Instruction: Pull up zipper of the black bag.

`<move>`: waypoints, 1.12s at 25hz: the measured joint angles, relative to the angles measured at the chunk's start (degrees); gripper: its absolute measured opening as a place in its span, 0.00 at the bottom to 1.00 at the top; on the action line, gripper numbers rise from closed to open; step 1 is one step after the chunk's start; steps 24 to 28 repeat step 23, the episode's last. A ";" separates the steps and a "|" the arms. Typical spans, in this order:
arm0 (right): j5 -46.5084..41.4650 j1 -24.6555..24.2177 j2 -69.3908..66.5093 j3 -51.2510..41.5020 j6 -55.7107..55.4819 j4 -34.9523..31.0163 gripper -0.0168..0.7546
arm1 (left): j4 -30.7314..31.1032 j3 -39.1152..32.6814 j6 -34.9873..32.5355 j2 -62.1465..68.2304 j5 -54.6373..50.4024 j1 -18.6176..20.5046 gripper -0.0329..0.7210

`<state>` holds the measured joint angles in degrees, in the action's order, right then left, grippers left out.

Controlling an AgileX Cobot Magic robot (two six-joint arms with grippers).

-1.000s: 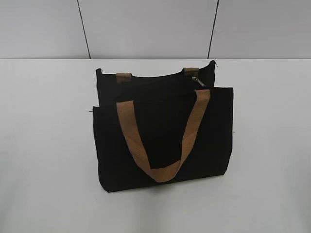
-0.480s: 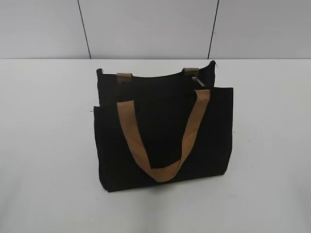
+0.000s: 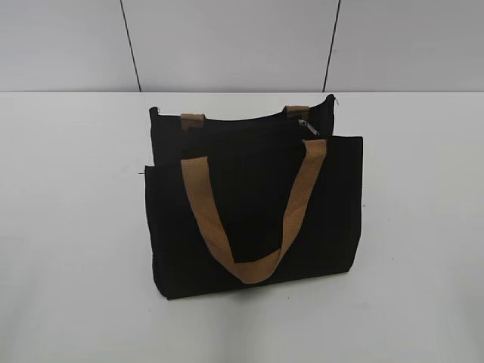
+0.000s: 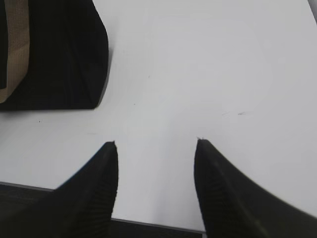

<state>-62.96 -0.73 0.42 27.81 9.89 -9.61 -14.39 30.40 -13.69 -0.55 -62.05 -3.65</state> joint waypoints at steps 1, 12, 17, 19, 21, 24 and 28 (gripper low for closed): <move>0.00 0.00 0.00 0.00 -0.13 -0.13 0.53 | -0.03 0.00 0.09 0.00 0.00 -0.61 0.62; -0.05 0.00 0.00 0.00 -0.19 -1.29 0.53 | -0.09 0.00 0.40 0.00 0.00 -1.68 0.62; 0.05 0.67 0.00 0.00 -0.19 -1.37 0.53 | -0.09 0.00 0.40 0.00 0.00 -1.68 0.62; 0.05 0.83 0.00 0.00 -0.19 -1.49 0.53 | -0.09 0.00 0.40 0.00 0.04 -1.68 0.62; 0.13 0.83 0.00 0.00 -0.19 -1.49 0.53 | -0.09 0.00 0.40 0.00 0.11 -1.68 0.62; 0.13 0.83 0.00 0.00 -0.19 -1.56 0.53 | -0.09 0.00 0.40 0.00 0.17 -1.68 0.62; 0.13 0.83 0.00 0.00 -0.19 -1.56 0.53 | -0.09 0.00 0.40 0.00 0.17 -1.68 0.62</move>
